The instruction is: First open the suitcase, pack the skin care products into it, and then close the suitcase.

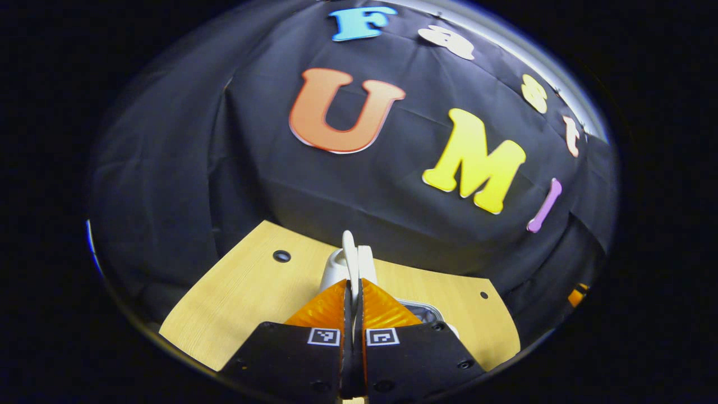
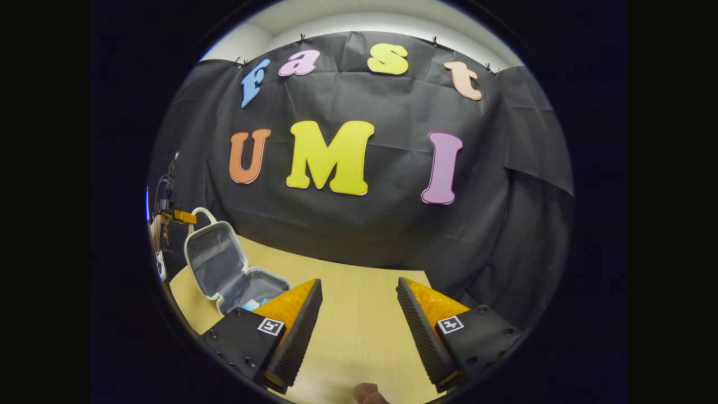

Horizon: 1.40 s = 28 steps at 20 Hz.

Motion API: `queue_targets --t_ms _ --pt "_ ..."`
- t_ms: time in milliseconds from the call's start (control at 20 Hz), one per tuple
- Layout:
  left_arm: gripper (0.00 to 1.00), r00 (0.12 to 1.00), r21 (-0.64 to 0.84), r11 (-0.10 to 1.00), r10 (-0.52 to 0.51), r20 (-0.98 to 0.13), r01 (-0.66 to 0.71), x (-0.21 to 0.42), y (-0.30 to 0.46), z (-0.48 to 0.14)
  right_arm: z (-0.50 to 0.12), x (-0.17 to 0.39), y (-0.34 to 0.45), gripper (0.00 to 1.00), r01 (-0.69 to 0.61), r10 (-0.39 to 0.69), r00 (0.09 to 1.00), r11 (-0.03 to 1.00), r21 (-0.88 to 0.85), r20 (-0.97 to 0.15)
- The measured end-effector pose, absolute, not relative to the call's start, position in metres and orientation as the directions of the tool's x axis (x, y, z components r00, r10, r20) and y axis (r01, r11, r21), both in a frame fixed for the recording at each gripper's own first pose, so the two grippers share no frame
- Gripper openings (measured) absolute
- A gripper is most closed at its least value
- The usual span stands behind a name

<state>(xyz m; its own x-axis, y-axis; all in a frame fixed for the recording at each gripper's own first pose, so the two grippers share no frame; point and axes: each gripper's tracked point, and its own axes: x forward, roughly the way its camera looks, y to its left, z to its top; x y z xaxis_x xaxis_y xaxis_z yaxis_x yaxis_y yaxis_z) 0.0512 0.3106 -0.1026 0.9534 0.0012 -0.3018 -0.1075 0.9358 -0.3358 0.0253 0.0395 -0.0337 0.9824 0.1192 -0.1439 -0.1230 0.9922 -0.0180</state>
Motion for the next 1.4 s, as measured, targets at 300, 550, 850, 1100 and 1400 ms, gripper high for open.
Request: queue_targets --t_ms 300,550,850,1100,1400 --pt "0.03 0.945 -0.230 0.972 -0.120 -0.303 0.049 0.054 0.193 -0.093 -0.028 0.028 -0.006 0.80 -0.102 0.098 0.990 0.994 -0.028 -0.105" --pt "0.03 0.901 -0.127 0.978 -0.201 -0.384 0.164 0.064 0.111 -0.121 -0.040 0.025 -0.031 0.80 -0.119 0.113 0.987 0.992 -0.045 -0.115" --pt "0.04 0.834 -0.063 0.971 -0.230 -0.502 0.230 0.070 0.050 -0.174 -0.065 0.018 -0.061 0.80 -0.119 0.110 0.981 0.991 -0.054 -0.158" --pt "0.04 0.753 0.014 0.958 -0.217 -0.621 0.287 0.069 0.016 -0.225 -0.085 0.017 -0.083 0.80 -0.099 0.091 0.974 0.995 -0.032 -0.206" --pt "0.05 0.690 0.119 0.933 -0.162 -0.706 0.340 0.071 0.001 -0.264 -0.095 0.018 -0.088 0.80 -0.073 0.063 0.970 0.997 -0.035 -0.235"
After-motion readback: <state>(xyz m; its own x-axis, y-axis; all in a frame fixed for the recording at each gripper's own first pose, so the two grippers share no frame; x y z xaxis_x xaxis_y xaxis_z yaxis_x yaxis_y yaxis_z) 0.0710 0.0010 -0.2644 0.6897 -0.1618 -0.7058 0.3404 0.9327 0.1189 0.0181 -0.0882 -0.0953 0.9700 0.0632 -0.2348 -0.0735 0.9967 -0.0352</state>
